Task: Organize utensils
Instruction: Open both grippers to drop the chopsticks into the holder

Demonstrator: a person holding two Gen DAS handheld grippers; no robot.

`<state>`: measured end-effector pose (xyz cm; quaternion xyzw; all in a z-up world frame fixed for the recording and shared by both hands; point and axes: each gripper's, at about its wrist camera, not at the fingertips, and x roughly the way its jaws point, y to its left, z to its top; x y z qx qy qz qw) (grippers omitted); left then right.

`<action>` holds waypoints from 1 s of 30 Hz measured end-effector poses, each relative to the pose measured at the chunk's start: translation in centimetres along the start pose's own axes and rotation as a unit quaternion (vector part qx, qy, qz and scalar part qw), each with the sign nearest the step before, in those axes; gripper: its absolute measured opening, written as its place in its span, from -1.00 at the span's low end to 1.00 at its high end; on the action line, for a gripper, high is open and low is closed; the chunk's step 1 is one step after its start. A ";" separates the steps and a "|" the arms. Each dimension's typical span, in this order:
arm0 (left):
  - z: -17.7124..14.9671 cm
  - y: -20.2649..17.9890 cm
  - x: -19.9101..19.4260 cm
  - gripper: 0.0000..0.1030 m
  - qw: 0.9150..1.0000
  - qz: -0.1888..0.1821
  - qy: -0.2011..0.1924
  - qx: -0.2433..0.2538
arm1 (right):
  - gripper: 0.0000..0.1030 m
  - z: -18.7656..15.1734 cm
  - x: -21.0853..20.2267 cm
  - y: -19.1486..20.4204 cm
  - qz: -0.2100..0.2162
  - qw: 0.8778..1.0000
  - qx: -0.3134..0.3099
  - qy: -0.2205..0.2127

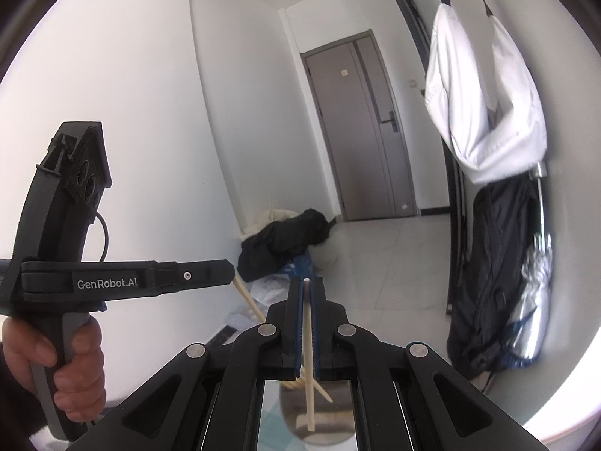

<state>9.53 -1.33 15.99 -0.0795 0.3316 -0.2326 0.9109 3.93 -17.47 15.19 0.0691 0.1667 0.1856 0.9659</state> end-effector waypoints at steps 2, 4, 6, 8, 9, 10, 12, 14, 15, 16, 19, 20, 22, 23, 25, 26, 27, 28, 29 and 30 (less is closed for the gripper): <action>0.7 0.3 0.3 -0.96 1.000 0.001 -0.003 -0.001 | -0.94 1.0 0.6 -0.1 -0.001 1.000 -0.006 -0.004; 1.3 0.7 0.7 -0.96 1.000 0.003 -0.003 -0.005 | -0.94 1.8 1.3 -0.1 0.000 1.000 -0.012 -0.007; 1.7 1.3 1.0 -0.96 1.000 0.005 -0.004 -0.008 | -0.94 2.6 2.2 -0.2 -0.001 1.000 -0.016 -0.009; 2.1 1.9 1.4 -0.96 1.000 0.008 -0.003 -0.010 | -0.94 3.3 3.2 -0.4 -0.001 1.000 -0.021 -0.012; 2.2 2.0 1.5 -0.96 1.000 0.010 -0.002 -0.011 | -0.94 3.5 3.8 -0.3 -0.002 1.000 -0.027 -0.012; 2.3 2.4 1.8 -0.96 1.000 0.011 0.000 -0.013 | -0.94 3.6 4.2 -0.3 -0.003 0.999 -0.031 -0.012; 2.2 2.9 2.4 -0.96 1.000 0.015 0.003 -0.016 | -0.94 3.6 5.3 -0.2 -0.007 0.999 -0.043 -0.008; 2.0 3.3 3.1 -0.96 1.000 0.016 0.007 -0.018 | -0.94 3.2 6.4 -0.2 -0.007 0.999 -0.048 -0.002; 1.8 3.5 3.4 -0.96 1.000 0.016 0.010 -0.020 | -0.94 2.8 7.0 -0.3 -0.005 0.999 -0.049 0.002; 1.6 3.8 3.8 -0.96 1.000 0.017 0.013 -0.022 | -0.94 2.5 7.3 -0.2 -0.004 0.999 -0.051 0.006; 0.9 4.5 4.9 -0.96 0.999 0.021 0.026 -0.029 | -0.94 1.3 8.4 -0.2 -0.002 0.998 -0.065 0.015; 0.6 4.7 5.3 -0.96 0.999 0.021 0.029 -0.028 | -0.94 0.8 8.7 -0.1 -0.002 0.997 -0.071 0.019; 0.3 4.7 5.7 -0.96 0.999 0.019 0.031 -0.024 | -0.94 -0.2 9.4 -0.1 -0.005 0.996 -0.082 0.030; -0.2 4.7 6.1 -0.96 0.999 0.023 0.035 -0.022 | -0.94 -0.8 9.8 -0.1 -0.004 0.996 -0.085 0.039; -0.6 4.8 6.6 -0.96 0.999 0.022 0.041 -0.021 | -0.94 -1.7 10.3 -0.3 -0.003 0.995 -0.084 0.049; -0.7 4.8 6.6 -0.96 0.999 0.021 0.043 -0.022 | -0.94 -2.0 10.4 -0.4 -0.002 0.995 -0.083 0.054; -1.0 5.0 6.9 -0.96 0.998 0.019 0.048 -0.025 | -0.94 -2.4 10.7 -0.5 0.000 0.995 -0.082 0.059; -1.0 5.1 7.0 -0.96 0.998 0.017 0.051 -0.027 | -0.94 -2.7 10.8 -0.6 0.000 0.995 -0.081 0.062; -1.2 5.3 7.3 -0.96 0.998 0.012 0.057 -0.032 | -0.93 -3.0 11.0 -0.7 0.000 0.995 -0.080 0.066; -1.4 5.5 7.5 -0.96 0.997 0.011 0.062 -0.034 | -0.92 -3.2 11.1 -0.9 0.001 0.994 -0.078 0.071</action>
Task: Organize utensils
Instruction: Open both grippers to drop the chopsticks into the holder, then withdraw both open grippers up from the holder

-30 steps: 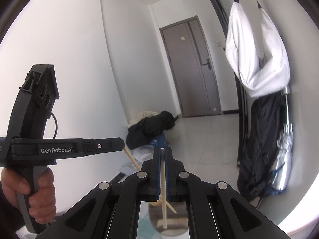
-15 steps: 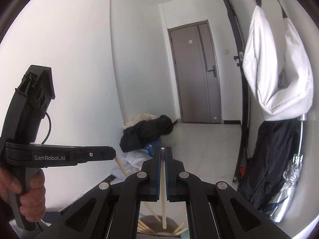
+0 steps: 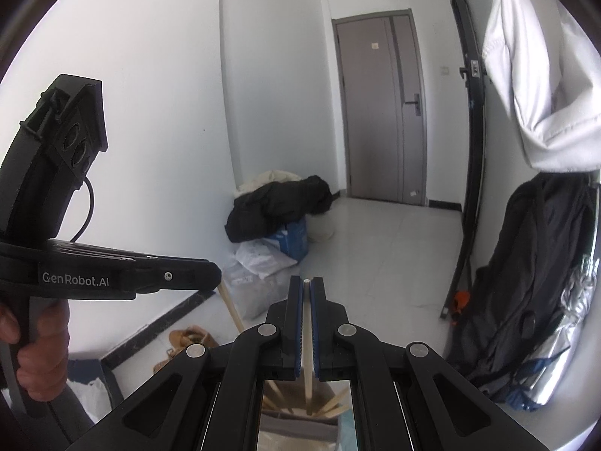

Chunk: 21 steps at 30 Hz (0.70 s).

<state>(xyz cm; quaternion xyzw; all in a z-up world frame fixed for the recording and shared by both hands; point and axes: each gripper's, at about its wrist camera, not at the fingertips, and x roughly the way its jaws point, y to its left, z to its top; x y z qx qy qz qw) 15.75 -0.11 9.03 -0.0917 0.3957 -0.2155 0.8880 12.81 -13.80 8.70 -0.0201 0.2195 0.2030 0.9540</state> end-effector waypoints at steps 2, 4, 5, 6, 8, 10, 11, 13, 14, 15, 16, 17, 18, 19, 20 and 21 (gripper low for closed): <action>-0.3 0.4 0.5 -0.95 1.000 0.006 0.016 -0.006 | -0.89 -0.5 0.3 -0.2 0.000 1.000 0.007 0.012; -0.5 0.7 1.1 -0.93 0.999 -0.006 0.044 -0.015 | -0.88 -0.8 0.5 -0.6 -0.001 1.000 0.015 0.019; -0.6 0.8 1.2 -0.90 0.999 -0.006 0.051 -0.016 | -0.86 -0.9 0.6 -0.7 -0.009 1.000 0.020 0.022; -0.8 0.9 1.2 -0.86 0.999 -0.001 0.051 -0.016 | -0.79 -1.2 0.5 -0.9 -0.015 0.999 0.026 0.025; -1.0 0.9 0.6 -0.47 0.999 0.011 0.042 -0.013 | -0.70 -1.2 0.1 -1.3 -0.019 0.999 0.036 0.028; -1.2 0.8 -0.3 -0.10 0.999 0.022 0.028 -0.017 | -0.66 -1.4 -0.5 -1.8 -0.026 0.998 0.048 0.027; -1.3 0.9 -0.5 0.01 0.999 0.025 0.021 -0.019 | -0.64 -1.5 -0.8 -2.0 -0.029 0.998 0.054 0.026; -1.3 0.8 -1.4 0.06 0.999 0.033 0.004 -0.020 | -0.49 -1.7 -2.0 -2.3 -0.035 0.997 0.066 0.022; -1.3 0.5 -1.9 0.08 0.999 0.042 -0.001 -0.018 | -0.41 -1.7 -2.3 -2.5 -0.035 0.997 0.072 0.020; -1.4 0.3 -2.2 0.08 0.999 0.047 -0.004 -0.016 | -0.38 -1.8 -2.9 -2.5 -0.036 0.996 0.076 0.017; -1.5 0.2 -2.5 0.09 0.998 0.056 -0.008 -0.014 | -0.29 -1.8 -3.1 -2.5 -0.037 0.996 0.078 0.016; -1.6 0.1 -2.9 0.10 0.998 0.065 -0.013 -0.011 | -0.18 -1.8 -3.6 -2.4 -0.039 0.996 0.080 0.014; -1.7 -0.1 -3.1 0.10 0.997 0.072 -0.017 -0.008 | -0.14 -1.9 -4.1 -2.1 -0.043 0.996 0.080 0.011; -1.8 -0.1 -3.5 0.15 0.997 0.076 -0.023 -0.006 | -0.05 -1.9 -4.7 -1.8 -0.046 0.996 0.080 0.007; -1.9 -0.4 -4.1 0.29 0.996 0.080 -0.031 -0.004 | 0.02 -2.0 -5.2 -1.6 -0.048 0.996 0.080 0.003; -2.0 -0.4 -4.5 0.37 0.996 0.083 -0.036 -0.004 | 0.06 -2.1 -5.7 -1.4 -0.051 0.995 0.081 0.001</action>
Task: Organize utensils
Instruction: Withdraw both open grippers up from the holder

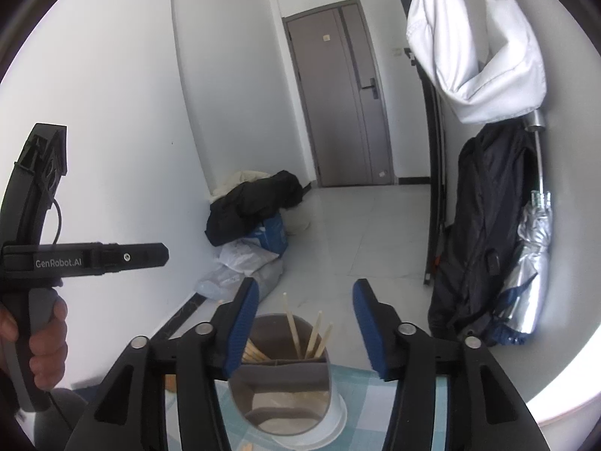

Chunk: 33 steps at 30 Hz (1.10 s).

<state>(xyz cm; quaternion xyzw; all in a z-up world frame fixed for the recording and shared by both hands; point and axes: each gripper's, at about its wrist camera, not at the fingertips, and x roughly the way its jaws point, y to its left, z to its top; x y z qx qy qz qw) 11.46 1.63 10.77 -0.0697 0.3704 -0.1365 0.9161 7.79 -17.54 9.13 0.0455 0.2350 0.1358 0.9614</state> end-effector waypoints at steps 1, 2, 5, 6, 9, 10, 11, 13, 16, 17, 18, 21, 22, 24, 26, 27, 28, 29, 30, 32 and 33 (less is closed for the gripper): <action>-0.1 0.0 -0.5 0.50 1.000 0.004 -0.007 -0.001 | 0.12 -0.2 -0.4 0.2 -0.002 1.000 0.002 -0.001; -0.3 -0.1 -1.2 0.55 1.000 0.012 -0.018 -0.001 | 0.13 -0.3 -0.9 0.3 -0.002 1.000 0.004 -0.003; -1.0 -0.4 -2.5 0.59 0.999 0.023 -0.040 0.007 | 0.24 -0.8 -2.3 0.6 -0.004 1.000 0.013 -0.005; -1.2 -0.5 -2.9 0.60 0.999 0.024 -0.045 0.012 | 0.27 -0.9 -2.7 0.8 -0.004 1.000 0.015 -0.006; -2.1 -0.8 -3.8 0.60 0.998 0.031 -0.059 0.021 | 0.42 -1.5 -3.9 1.3 -0.012 1.000 0.019 -0.010; -2.4 -0.9 -4.1 0.60 0.997 0.033 -0.062 0.024 | 0.54 -1.7 -4.2 1.4 -0.018 1.000 0.019 -0.012; -2.6 -1.0 -4.4 0.60 0.997 0.035 -0.065 0.026 | 0.59 -2.0 -4.8 1.5 -0.024 0.999 0.020 -0.017; -3.3 -1.2 -5.1 0.65 0.996 0.039 -0.072 0.029 | 0.60 -2.4 -5.8 1.7 -0.029 0.999 0.023 -0.023; -4.2 -1.3 -5.9 0.81 0.995 0.047 -0.086 0.030 | 0.65 -3.1 -6.8 1.9 -0.040 0.999 0.028 -0.024; -4.6 -1.3 -6.2 0.84 0.994 0.048 -0.090 0.030 | 0.65 -3.4 -7.2 2.0 -0.042 0.998 0.028 -0.024; -5.0 -1.4 -6.4 0.85 0.994 0.049 -0.094 0.031 | 0.65 -3.7 -7.5 2.2 -0.045 0.998 0.027 -0.025; -6.1 -1.4 -7.0 0.89 0.993 0.059 -0.101 0.034 | 0.67 -4.7 -8.5 2.7 -0.061 0.998 0.021 -0.025; -6.5 -1.6 -7.0 0.89 0.991 0.073 -0.101 0.038 | 0.67 -5.1 -8.7 2.8 -0.063 0.998 0.020 -0.023; -7.3 -1.9 -7.1 0.89 0.990 0.087 -0.104 0.046 | 0.67 -5.8 -8.9 3.0 -0.066 0.997 0.022 -0.019; -8.2 -1.9 -7.2 0.89 0.989 0.085 -0.107 0.049 | 0.68 -6.5 -9.2 3.1 -0.068 0.997 0.025 -0.014; -8.6 -1.9 -7.1 0.89 0.990 0.084 -0.104 0.049 | 0.68 -6.9 -9.3 3.1 -0.070 0.997 0.027 -0.013; -9.0 -1.8 -7.3 0.89 0.990 0.081 -0.103 0.048 | 0.68 -7.4 -9.5 3.2 -0.071 0.997 0.029 -0.011; -9.4 -1.8 -7.1 0.89 0.991 0.076 -0.101 0.047 | 0.68 -7.7 -9.6 3.2 -0.071 0.997 0.029 -0.010; -9.7 -1.7 -7.1 0.89 0.991 0.074 -0.100 0.045 | 0.68 -8.1 -9.7 3.2 -0.071 0.997 0.029 -0.006; -10.3 -1.5 -6.8 0.89 0.992 0.070 -0.098 0.040 | 0.68 -8.7 -9.7 3.3 -0.074 0.997 0.026 -0.001; -10.6 -1.4 -6.8 0.89 0.992 0.070 -0.099 0.036 | 0.68 -9.1 -9.7 3.4 -0.074 0.997 0.024 0.002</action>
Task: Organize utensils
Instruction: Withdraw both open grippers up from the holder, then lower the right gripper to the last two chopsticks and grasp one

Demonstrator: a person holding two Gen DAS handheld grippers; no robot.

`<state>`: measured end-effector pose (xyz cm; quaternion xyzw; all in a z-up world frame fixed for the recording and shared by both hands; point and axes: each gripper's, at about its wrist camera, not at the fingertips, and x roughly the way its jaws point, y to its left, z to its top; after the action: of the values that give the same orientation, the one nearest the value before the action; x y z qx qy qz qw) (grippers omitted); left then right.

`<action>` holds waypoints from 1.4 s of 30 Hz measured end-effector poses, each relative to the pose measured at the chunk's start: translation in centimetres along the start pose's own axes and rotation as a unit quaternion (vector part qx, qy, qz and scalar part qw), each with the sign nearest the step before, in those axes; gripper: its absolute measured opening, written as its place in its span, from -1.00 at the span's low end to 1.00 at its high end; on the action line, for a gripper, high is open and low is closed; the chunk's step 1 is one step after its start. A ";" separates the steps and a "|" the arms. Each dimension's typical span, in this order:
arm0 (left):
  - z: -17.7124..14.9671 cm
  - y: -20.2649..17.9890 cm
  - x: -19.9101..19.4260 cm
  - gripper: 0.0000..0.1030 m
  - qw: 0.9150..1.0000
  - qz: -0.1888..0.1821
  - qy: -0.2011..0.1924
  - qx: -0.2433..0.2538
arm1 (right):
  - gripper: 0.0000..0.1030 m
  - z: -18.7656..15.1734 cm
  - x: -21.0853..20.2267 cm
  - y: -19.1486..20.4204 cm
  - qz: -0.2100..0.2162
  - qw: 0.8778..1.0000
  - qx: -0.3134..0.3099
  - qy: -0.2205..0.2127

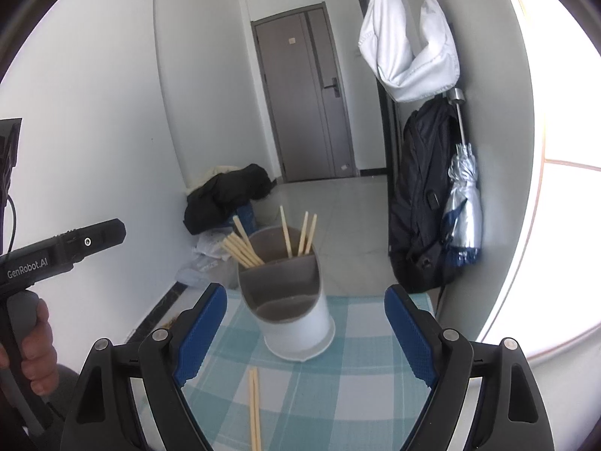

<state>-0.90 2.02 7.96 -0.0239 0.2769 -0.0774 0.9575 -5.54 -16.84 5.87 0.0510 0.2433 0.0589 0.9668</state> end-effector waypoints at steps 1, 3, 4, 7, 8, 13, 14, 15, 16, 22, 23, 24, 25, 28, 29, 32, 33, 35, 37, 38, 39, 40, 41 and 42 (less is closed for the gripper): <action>-0.3 0.1 0.1 0.89 1.000 0.001 0.001 -0.006 | 0.68 -0.3 0.0 0.0 0.000 1.000 -0.001 0.002; -1.0 0.3 0.4 0.89 1.000 0.002 0.002 -0.017 | 0.68 -1.0 -0.1 0.0 0.000 1.000 -0.004 0.006; -1.3 0.4 0.5 0.89 1.000 0.005 0.003 -0.021 | 0.68 -1.4 0.0 0.0 -0.001 1.000 -0.005 0.009; -2.6 0.7 1.0 0.89 0.999 0.015 0.005 -0.033 | 0.68 -2.5 0.3 -0.1 0.002 1.000 -0.005 0.022; -2.9 0.7 1.3 0.89 0.999 0.016 0.010 -0.035 | 0.68 -3.0 0.4 -0.1 0.000 1.000 -0.005 0.029; -4.5 1.2 2.5 0.89 0.999 0.020 0.021 -0.040 | 0.67 -4.8 1.5 0.1 0.000 0.998 -0.016 0.058; -4.9 1.3 3.0 0.89 0.998 0.029 0.025 -0.040 | 0.67 -5.1 1.9 0.2 -0.001 0.998 -0.020 0.067; -5.2 1.5 3.2 0.89 0.998 0.031 0.028 -0.041 | 0.67 -5.3 2.2 0.3 -0.001 0.997 -0.024 0.074; -5.5 1.8 3.6 0.89 0.998 0.031 0.034 -0.042 | 0.67 -5.5 2.5 0.4 -0.001 0.996 -0.028 0.080; -7.4 4.1 5.9 0.89 0.994 0.042 0.087 -0.056 | 0.67 -6.7 5.3 0.7 0.005 0.990 -0.040 0.134; -7.5 4.5 6.2 0.89 0.993 0.034 0.098 -0.063 | 0.67 -6.9 5.7 0.9 0.007 0.989 -0.042 0.143; -7.4 4.9 6.4 0.89 0.992 0.030 0.104 -0.071 | 0.67 -7.1 6.4 1.0 0.008 0.987 -0.043 0.154; -7.3 5.2 6.5 0.89 0.991 0.029 0.105 -0.076 | 0.67 -7.4 7.0 1.3 0.012 0.985 -0.045 0.165; -7.3 6.0 6.7 0.89 0.990 0.035 0.109 -0.079 | 0.65 -8.1 9.0 2.3 0.028 0.979 -0.053 0.197; -7.3 6.2 6.8 0.89 0.990 0.034 0.112 -0.082 | 0.63 -8.4 9.7 2.7 0.033 0.976 -0.057 0.206; -7.5 7.1 7.4 0.89 0.987 0.026 0.127 -0.096 | 0.31 -9.5 12.4 4.1 0.049 0.965 -0.077 0.244; -7.5 7.3 7.6 0.89 0.986 0.023 0.132 -0.102 | 0.25 -9.9 13.0 4.4 0.050 0.962 -0.082 0.254; -7.6 8.0 7.9 0.89 0.984 0.021 0.139 -0.114 | 0.01 -10.7 14.3 5.1 0.052 0.956 -0.092 0.274; -7.5 8.5 8.2 0.89 0.982 0.018 0.143 -0.124 | 0.00 -11.4 15.1 5.6 0.053 0.951 -0.100 0.287; -7.5 8.8 8.2 0.89 0.981 0.017 0.145 -0.129 | -0.04 -11.7 15.3 5.8 0.055 0.949 -0.104 0.293; -7.4 9.0 8.3 0.89 0.980 0.017 0.146 -0.133 | -0.09 -11.9 15.5 5.9 0.055 0.947 -0.107 0.298; -7.4 9.2 8.4 0.89 0.979 0.015 0.148 -0.139 | -0.21 -12.1 15.7 6.0 0.055 0.945 -0.111 0.302; -7.4 9.4 8.5 0.89 0.978 0.012 0.149 -0.145 | -0.27 -12.4 15.9 6.1 0.051 0.943 -0.118 0.308; -7.4 9.6 8.6 0.89 0.977 0.012 0.153 -0.150 | -0.27 -12.7 16.0 6.3 0.045 0.940 -0.124 0.313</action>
<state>3.59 10.11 -3.68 -0.1521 0.4291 -0.0264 0.8900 1.88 -7.55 -11.88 -0.0796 0.5222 0.1449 0.8367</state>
